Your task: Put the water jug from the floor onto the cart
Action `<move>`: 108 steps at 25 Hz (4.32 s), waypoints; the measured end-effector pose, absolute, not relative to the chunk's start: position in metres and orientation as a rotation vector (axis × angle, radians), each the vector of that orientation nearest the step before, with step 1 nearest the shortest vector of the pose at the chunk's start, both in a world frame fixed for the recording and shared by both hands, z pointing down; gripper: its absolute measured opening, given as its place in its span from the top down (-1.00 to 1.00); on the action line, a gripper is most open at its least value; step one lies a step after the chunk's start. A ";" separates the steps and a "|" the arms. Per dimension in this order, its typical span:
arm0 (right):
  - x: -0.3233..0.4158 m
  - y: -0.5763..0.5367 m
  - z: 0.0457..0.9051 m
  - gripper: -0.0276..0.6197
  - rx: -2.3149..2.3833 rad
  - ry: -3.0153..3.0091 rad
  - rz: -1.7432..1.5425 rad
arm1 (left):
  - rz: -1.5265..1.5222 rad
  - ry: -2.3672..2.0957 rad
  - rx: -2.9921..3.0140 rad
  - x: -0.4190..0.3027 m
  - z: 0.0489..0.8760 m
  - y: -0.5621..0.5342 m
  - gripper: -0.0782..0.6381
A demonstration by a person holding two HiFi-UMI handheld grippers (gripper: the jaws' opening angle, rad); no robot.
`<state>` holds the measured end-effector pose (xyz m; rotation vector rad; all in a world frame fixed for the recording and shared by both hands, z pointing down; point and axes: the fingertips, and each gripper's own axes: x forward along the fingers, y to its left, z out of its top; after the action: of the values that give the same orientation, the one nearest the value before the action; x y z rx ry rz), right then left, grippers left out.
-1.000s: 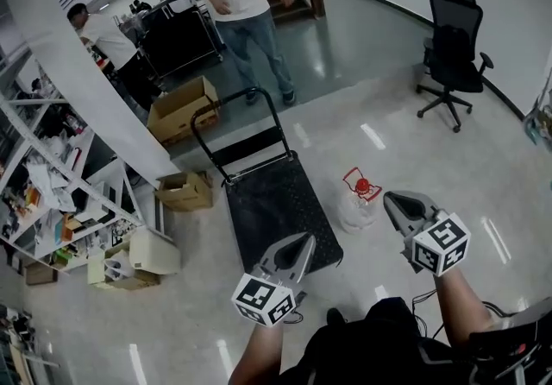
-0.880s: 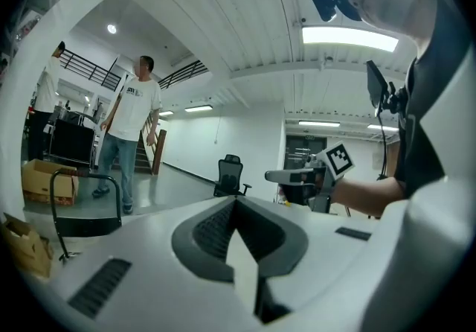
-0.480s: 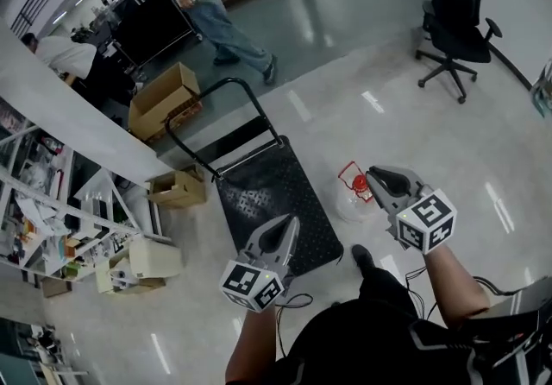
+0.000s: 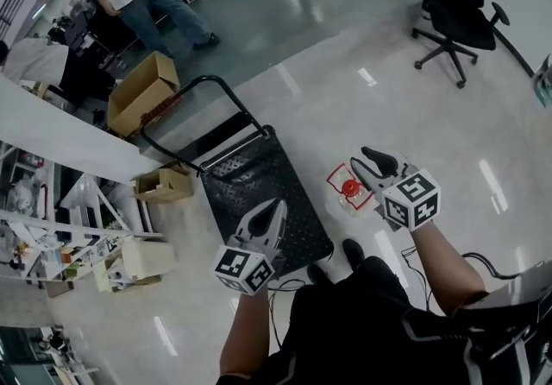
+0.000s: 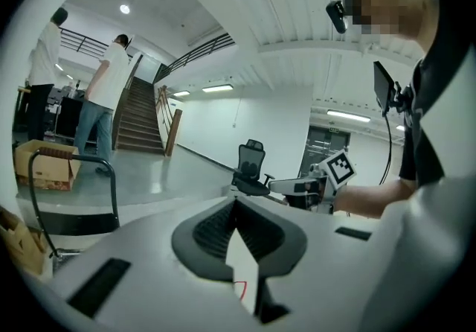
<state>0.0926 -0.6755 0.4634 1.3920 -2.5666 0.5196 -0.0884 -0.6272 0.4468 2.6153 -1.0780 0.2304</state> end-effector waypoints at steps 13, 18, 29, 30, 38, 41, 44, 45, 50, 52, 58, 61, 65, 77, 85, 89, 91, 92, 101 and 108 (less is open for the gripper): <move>0.148 -0.695 0.690 0.33 1.524 -2.086 1.092 | 0.492 -0.926 2.405 -0.062 0.614 -0.675 0.79; 0.163 -0.675 0.791 0.33 1.602 -1.879 1.327 | 0.594 -0.857 2.320 -0.054 0.705 -0.666 0.79; 0.173 -0.630 0.930 0.33 1.639 -1.576 1.646 | 0.753 -0.739 2.102 -0.038 0.839 -0.632 0.79; 0.172 -0.631 0.936 0.33 1.640 -1.573 1.654 | 0.763 -0.732 2.085 -0.037 0.848 -0.629 0.79; 0.165 -0.640 0.968 0.33 1.647 -1.536 1.709 | 0.816 -0.695 2.035 -0.034 0.892 -0.616 0.79; 0.163 -0.642 0.977 0.33 1.632 -1.505 1.749 | 0.821 -0.694 2.029 -0.034 0.895 -0.621 0.79; 0.162 -0.640 0.983 0.42 1.644 -1.490 1.811 | 0.823 -0.692 2.022 -0.034 0.895 -0.620 0.79; 0.163 -0.640 0.983 0.49 1.650 -1.487 1.820 | 0.821 -0.693 2.019 -0.033 0.895 -0.620 0.79; 0.168 -0.641 0.979 0.58 1.674 -1.481 1.846 | 0.827 -0.694 2.016 -0.034 0.893 -0.622 0.79; 0.169 -0.646 0.974 0.63 1.683 -1.493 1.842 | 0.826 -0.695 2.020 -0.036 0.889 -0.622 0.79; 0.169 -0.663 0.955 0.66 1.633 -1.501 1.755 | 0.752 -0.714 2.061 -0.039 0.859 -0.632 0.79; 0.162 -0.662 0.942 0.66 1.548 -1.530 1.658 | 0.727 -0.742 2.094 -0.044 0.835 -0.638 0.79; 0.145 -0.667 0.906 0.66 1.448 -1.625 1.549 | 0.657 -0.801 2.142 -0.058 0.796 -0.643 0.79; 0.074 -0.670 0.758 0.66 1.294 -1.830 1.391 | 0.446 -1.103 2.139 -0.150 0.675 -0.606 0.79; -0.058 -0.679 0.692 0.66 1.109 -2.014 1.310 | 0.296 -1.376 2.028 -0.248 0.633 -0.577 0.79; -0.134 -0.681 0.680 0.66 1.009 -2.064 1.301 | 0.232 -1.473 1.976 -0.297 0.623 -0.561 0.79; -0.176 -0.679 0.678 0.66 0.962 -2.081 1.297 | 0.228 -1.520 1.950 -0.327 0.620 -0.547 0.79; -0.195 -0.677 0.677 0.66 0.935 -2.085 1.296 | 0.226 -1.545 1.933 -0.341 0.618 -0.539 0.79; -0.350 -0.651 0.695 0.66 0.729 -2.101 1.251 | 0.163 -1.706 1.827 -0.437 0.603 -0.486 0.79; -0.435 -0.612 0.729 0.66 0.641 -2.056 1.253 | 0.152 -1.743 1.764 -0.495 0.616 -0.446 0.79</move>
<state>-0.4352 -0.6118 0.7287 0.6415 -2.0564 1.2527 -0.4955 -0.4456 0.6162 1.7642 -1.7427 0.1516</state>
